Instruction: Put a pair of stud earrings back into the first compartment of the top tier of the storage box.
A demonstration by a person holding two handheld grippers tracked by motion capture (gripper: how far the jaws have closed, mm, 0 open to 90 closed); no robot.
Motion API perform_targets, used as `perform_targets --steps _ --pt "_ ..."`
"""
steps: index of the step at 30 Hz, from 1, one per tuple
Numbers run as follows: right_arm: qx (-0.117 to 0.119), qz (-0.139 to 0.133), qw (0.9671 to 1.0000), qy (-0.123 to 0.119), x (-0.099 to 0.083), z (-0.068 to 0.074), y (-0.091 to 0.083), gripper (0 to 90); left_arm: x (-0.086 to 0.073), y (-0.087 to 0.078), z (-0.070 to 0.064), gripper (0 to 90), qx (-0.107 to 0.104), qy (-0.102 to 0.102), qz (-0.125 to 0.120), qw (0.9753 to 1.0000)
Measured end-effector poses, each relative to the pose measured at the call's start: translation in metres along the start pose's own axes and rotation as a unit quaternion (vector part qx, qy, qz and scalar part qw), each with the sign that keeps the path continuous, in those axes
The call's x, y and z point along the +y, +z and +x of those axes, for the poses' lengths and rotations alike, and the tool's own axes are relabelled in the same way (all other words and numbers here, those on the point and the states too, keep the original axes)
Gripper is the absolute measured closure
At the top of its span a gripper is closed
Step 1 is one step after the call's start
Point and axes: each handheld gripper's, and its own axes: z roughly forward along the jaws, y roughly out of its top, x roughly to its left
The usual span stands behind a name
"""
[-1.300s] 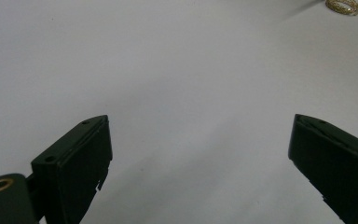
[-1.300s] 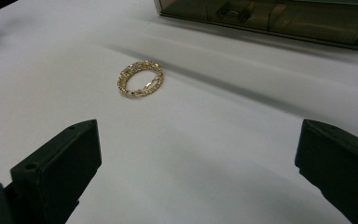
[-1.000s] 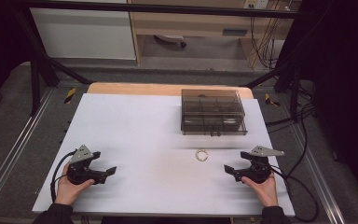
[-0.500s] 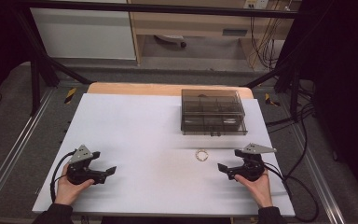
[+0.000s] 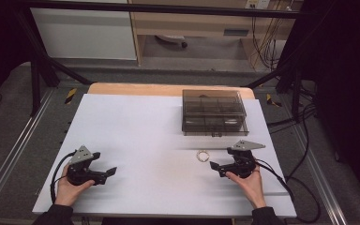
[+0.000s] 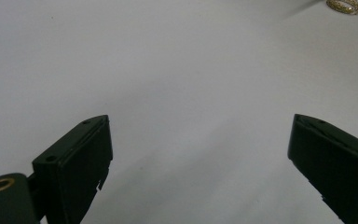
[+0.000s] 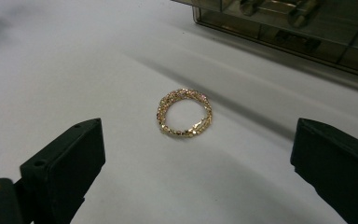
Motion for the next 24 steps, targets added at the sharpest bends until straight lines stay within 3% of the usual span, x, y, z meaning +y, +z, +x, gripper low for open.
perform_targets --steps 13,24 --pt "0.014 0.026 0.9995 -0.012 0.013 0.014 0.027 10.3 0.0 0.0 0.001 6.0 0.001 -0.002 0.001 1.0" --pt "0.02 0.046 0.9985 -0.02 0.02 0.022 0.051 26.8 0.0 0.0 0.001 6.1 0.002 -0.003 0.0 1.0"
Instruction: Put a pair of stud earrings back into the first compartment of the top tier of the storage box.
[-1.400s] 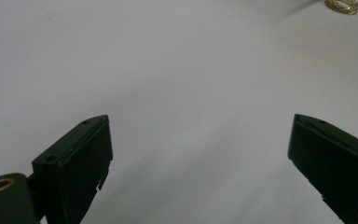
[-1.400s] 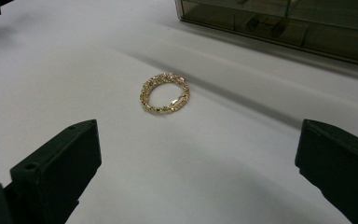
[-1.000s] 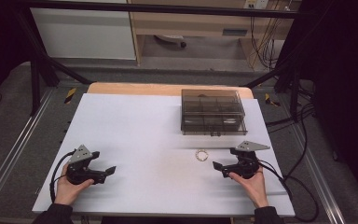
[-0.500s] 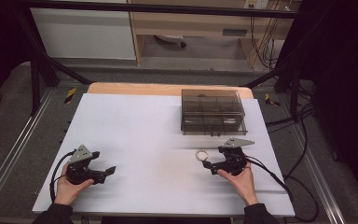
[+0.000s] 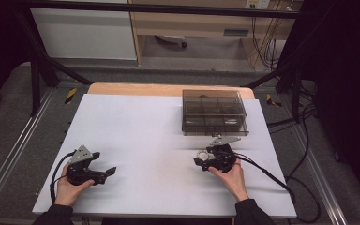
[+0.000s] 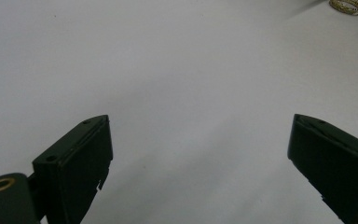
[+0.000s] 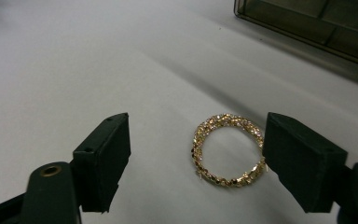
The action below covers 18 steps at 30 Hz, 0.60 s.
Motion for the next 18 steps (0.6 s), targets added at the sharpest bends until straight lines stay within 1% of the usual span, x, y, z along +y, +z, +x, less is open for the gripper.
perform_targets --steps 1,2,3,5,6,7,8,14,18 --pt "0.0 0.0 1.0 0.0 0.0 0.0 0.0 26.8 0.0 0.0 0.0 6.1 0.0 0.0 0.0 1.0" --pt "0.001 0.002 1.0 -0.001 0.0 0.0 0.002 28.6 0.0 0.0 0.0 6.2 0.0 -0.001 -0.001 1.0" --pt "0.001 0.0 1.0 -0.004 0.0 0.0 0.003 31.5 0.0 0.0 0.0 6.2 -0.001 0.0 0.0 1.0" --pt "0.003 0.003 1.0 0.0 -0.001 0.0 0.005 38.3 0.0 0.0 0.0 6.2 -0.001 0.0 0.0 1.0" --pt "0.001 0.004 1.0 0.0 -0.001 0.0 0.006 44.0 0.0 0.001 0.0 6.2 -0.001 0.0 0.001 1.0" --pt "0.001 0.004 1.0 0.0 -0.001 0.0 0.006 44.0 0.0 0.001 -0.001 6.2 -0.001 0.0 0.001 1.0" --pt "0.0 0.002 1.0 -0.005 -0.002 0.0 0.007 46.2 0.0 0.001 -0.001 6.2 -0.002 0.0 0.001 1.0" --pt "-0.003 0.009 0.9999 0.003 -0.003 0.0 0.009 60.1 0.0 0.0 0.0 6.3 -0.001 0.001 0.001 1.0" --pt "-0.002 0.014 0.9999 0.005 -0.004 0.0 0.011 66.6 0.0 0.0 0.0 6.4 -0.001 0.002 0.001 1.0"
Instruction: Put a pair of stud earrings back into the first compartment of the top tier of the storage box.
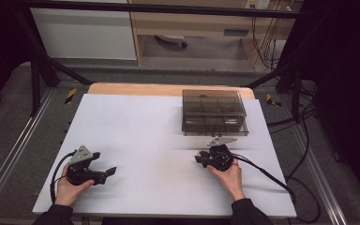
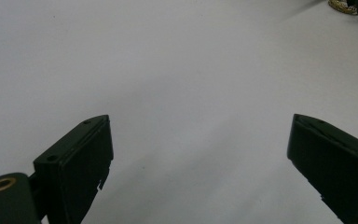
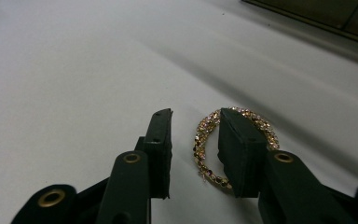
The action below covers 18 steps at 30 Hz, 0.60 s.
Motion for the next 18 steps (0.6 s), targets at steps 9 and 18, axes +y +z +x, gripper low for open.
perform_targets --steps 9,18 --pt "0.004 0.009 0.9999 0.005 -0.001 -0.0006 0.0026 76.9 0.0001 -0.0004 0.0001 6.5 0.0 0.0 0.0 1.0" --pt "-0.002 0.01 0.9999 0.009 -0.0016 -0.0006 0.003 86.1 0.0001 -0.0003 0.0001 6.6 0.0 -0.001 -0.001 1.0"
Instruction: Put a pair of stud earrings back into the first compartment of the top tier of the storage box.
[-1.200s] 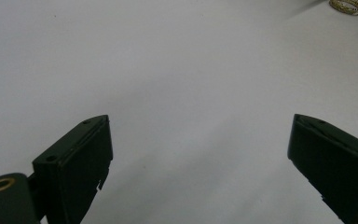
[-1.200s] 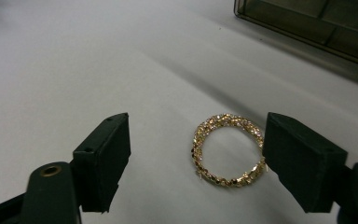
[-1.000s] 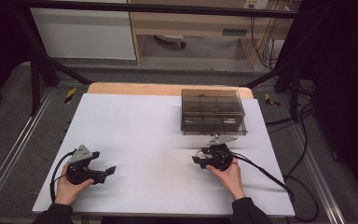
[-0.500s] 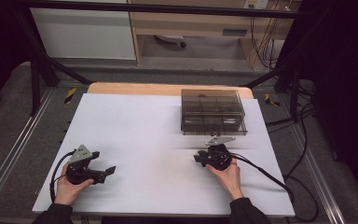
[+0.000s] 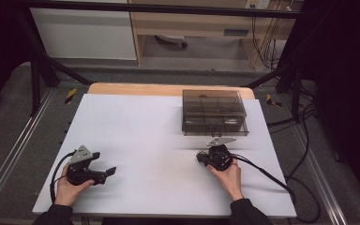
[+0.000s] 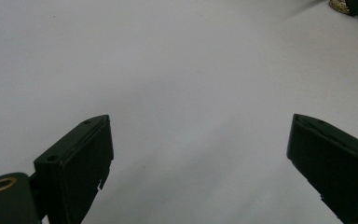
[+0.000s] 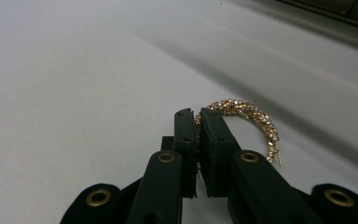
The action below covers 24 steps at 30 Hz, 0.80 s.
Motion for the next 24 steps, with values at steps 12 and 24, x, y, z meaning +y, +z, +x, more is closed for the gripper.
perform_targets --steps 12,24 --pt "0.005 -0.003 1.0 0.001 0.0017 0.0004 -0.0047 87.1 0.0001 -0.0008 0.0003 6.6 0.001 0.0 -0.001 1.0" --pt "0.006 0.005 1.0 -0.001 0.0006 0.0007 -0.0033 86.8 0.0003 -0.001 0.0001 6.6 0.001 0.0 -0.002 1.0"
